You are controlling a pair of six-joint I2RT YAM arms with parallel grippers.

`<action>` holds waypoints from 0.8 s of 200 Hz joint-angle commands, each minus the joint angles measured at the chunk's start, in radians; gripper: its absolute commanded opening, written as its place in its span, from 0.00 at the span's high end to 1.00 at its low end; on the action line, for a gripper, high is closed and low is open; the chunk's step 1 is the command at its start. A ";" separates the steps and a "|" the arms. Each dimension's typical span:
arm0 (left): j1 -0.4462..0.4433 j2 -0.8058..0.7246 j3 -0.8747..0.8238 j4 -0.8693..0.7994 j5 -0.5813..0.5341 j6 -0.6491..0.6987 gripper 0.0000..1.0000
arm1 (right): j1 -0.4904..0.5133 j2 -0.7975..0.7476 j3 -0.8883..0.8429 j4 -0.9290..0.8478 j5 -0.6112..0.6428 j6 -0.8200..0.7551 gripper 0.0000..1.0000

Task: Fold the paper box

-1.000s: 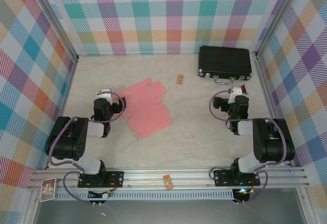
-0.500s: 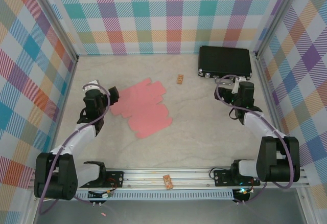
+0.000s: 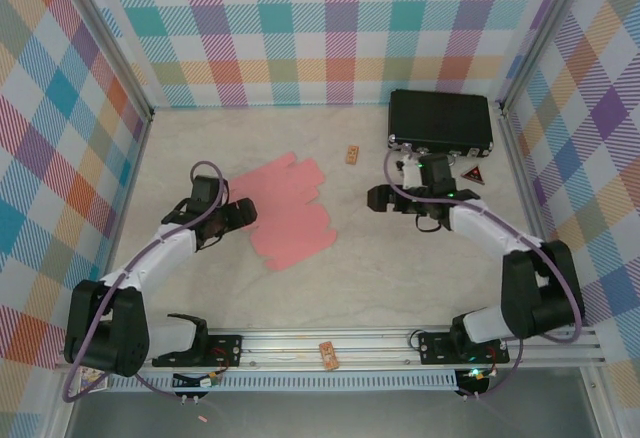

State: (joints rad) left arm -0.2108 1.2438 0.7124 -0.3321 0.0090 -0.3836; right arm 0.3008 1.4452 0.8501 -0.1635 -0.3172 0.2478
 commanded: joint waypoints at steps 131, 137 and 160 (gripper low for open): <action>-0.027 0.081 -0.073 0.207 0.043 -0.201 0.30 | 0.176 0.646 0.705 -0.231 -0.072 -0.063 0.33; -0.026 0.092 -0.068 0.215 0.049 -0.201 0.30 | 0.179 0.664 0.725 -0.240 -0.072 -0.061 0.33; -0.022 0.143 -0.047 0.222 0.063 -0.212 0.34 | 0.194 0.712 0.779 -0.255 -0.074 -0.059 0.34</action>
State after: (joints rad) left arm -0.2394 1.3430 0.6441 -0.1493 0.0628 -0.5690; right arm 0.4774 2.1139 1.5715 -0.3412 -0.3832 0.2016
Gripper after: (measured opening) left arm 0.675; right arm 0.666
